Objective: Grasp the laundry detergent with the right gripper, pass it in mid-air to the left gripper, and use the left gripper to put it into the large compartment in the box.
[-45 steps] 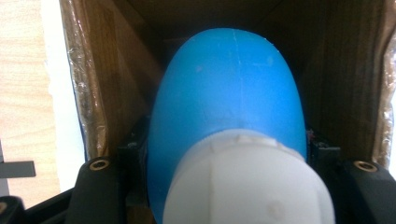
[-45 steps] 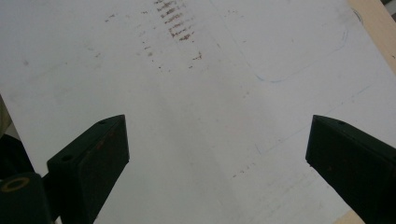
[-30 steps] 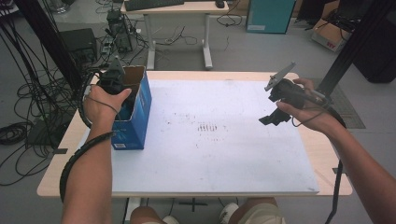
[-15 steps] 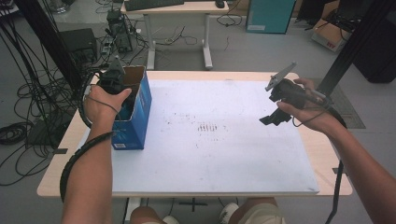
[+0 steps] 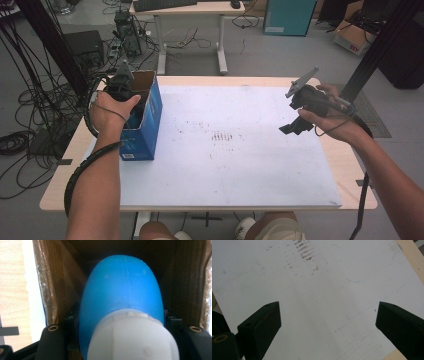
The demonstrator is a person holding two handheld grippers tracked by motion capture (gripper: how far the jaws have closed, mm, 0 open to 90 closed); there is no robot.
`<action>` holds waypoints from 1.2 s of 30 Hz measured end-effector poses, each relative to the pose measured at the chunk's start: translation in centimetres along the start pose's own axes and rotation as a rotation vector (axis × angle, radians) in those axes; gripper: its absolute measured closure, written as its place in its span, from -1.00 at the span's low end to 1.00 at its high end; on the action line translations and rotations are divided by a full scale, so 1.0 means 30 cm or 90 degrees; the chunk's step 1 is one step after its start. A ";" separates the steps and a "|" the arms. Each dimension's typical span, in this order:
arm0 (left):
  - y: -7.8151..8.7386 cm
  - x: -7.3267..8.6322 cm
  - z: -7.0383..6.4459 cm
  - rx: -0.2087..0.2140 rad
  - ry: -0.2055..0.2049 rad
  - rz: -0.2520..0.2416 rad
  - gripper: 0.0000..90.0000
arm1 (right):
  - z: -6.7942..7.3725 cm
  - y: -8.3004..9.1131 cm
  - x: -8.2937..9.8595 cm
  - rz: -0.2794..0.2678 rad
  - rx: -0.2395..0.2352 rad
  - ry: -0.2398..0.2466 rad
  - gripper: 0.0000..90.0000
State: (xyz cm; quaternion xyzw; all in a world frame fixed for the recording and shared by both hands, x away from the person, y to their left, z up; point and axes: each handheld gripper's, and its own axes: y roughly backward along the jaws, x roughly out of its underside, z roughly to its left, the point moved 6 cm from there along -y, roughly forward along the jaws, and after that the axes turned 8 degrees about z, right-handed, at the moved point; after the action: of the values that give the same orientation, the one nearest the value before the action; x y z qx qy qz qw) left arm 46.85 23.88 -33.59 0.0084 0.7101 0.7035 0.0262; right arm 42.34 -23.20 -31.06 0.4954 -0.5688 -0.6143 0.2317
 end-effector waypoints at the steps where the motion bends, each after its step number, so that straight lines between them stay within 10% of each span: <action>1: 0.000 0.000 0.000 0.000 0.000 0.000 -0.18 | 0.000 0.002 0.001 0.001 0.001 -0.001 -0.86; 36: 0.000 0.001 0.004 0.000 -0.002 0.000 -0.18 | -0.009 -0.005 -0.003 0.006 0.002 0.004 -0.86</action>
State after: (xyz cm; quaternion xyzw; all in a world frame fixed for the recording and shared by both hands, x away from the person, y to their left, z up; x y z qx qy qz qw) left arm 46.81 24.00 -33.59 0.0093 0.7102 0.7034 0.0272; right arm 42.64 -23.22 -31.14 0.4948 -0.5717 -0.6107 0.2355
